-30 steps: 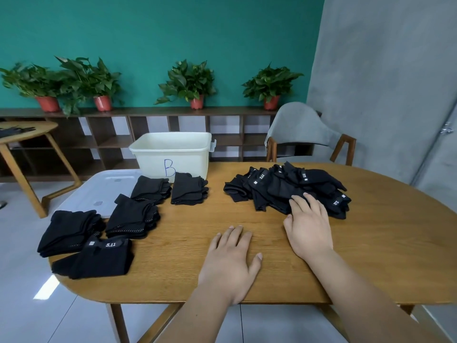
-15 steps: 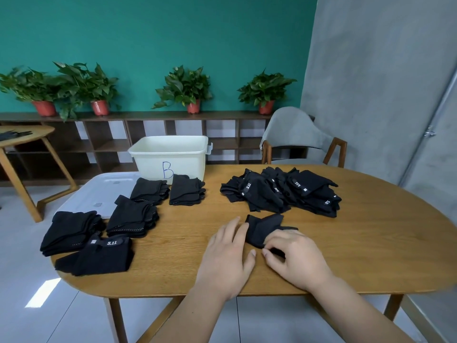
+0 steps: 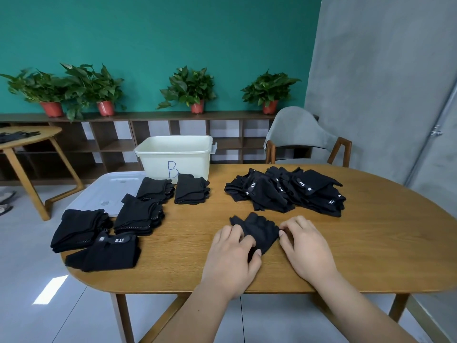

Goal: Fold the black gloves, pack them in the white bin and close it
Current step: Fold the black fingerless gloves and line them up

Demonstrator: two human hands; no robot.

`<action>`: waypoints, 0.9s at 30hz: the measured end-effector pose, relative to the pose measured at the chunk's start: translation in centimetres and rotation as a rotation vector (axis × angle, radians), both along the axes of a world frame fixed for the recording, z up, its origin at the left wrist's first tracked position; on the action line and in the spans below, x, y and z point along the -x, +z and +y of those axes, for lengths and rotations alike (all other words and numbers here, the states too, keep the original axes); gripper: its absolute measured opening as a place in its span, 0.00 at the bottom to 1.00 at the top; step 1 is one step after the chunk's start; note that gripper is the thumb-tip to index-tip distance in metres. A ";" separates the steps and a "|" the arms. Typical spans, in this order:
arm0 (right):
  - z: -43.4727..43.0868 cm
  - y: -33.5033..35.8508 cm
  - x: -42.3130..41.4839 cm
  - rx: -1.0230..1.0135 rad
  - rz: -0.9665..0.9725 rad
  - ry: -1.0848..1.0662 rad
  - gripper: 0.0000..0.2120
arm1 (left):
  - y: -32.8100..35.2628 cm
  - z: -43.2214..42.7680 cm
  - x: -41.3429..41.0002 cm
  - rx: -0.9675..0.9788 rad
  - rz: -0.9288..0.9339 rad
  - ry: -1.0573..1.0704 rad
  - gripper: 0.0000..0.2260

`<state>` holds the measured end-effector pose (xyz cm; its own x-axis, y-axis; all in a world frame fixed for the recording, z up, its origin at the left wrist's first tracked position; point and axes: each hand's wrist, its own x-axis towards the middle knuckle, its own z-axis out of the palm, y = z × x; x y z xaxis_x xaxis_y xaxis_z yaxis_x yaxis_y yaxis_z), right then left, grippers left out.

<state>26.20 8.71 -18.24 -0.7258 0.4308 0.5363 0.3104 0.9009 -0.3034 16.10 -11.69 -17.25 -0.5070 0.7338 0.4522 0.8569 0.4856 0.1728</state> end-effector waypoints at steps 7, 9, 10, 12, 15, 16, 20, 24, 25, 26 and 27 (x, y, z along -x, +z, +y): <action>1.0 0.9 0.9 0.006 -0.043 -0.001 0.21 | -0.2 0.4 0.2 0.051 -0.083 0.080 0.21; 1.4 1.5 1.7 0.020 -0.082 -0.003 0.24 | -0.3 0.5 0.3 0.052 -0.104 0.160 0.24; 1.6 2.0 2.2 0.033 -0.097 0.000 0.25 | -0.4 0.5 0.3 0.054 -0.112 0.188 0.26; 1.8 3.1 3.3 0.050 -0.128 0.025 0.28 | -0.5 0.7 0.3 0.056 -0.119 0.217 0.28; 1.6 4.9 5.1 0.111 -0.174 0.051 0.35 | -0.5 0.8 0.4 0.049 -0.125 0.244 0.30; 1.6 5.1 5.7 0.161 -0.183 0.040 0.38 | -0.6 0.8 0.4 0.046 -0.124 0.253 0.29; 1.8 3.4 5.9 0.149 -0.218 -0.035 0.37 | -0.8 0.8 0.5 0.020 -0.108 0.259 0.28; 2.3 0.2 5.1 -0.034 -0.170 -0.020 0.20 | -0.8 0.8 0.7 0.034 -0.098 0.253 0.29; 2.1 -0.1 4.9 -0.052 -0.152 -0.037 0.18 | -0.9 0.8 0.7 0.032 -0.096 0.255 0.29; 2.0 -0.4 4.6 -0.071 -0.149 -0.062 0.17 | -1.0 0.7 0.7 0.027 -0.095 0.257 0.28; 1.6 -0.5 4.2 -0.088 -0.150 -0.092 0.16 | -1.0 0.7 0.6 0.018 -0.094 0.261 0.28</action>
<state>22.00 10.34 -18.77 -0.7600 0.4555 0.4635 0.4290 0.8874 -0.1687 15.49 -11.00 -18.28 -0.7190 0.5805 0.3821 0.6831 0.6915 0.2349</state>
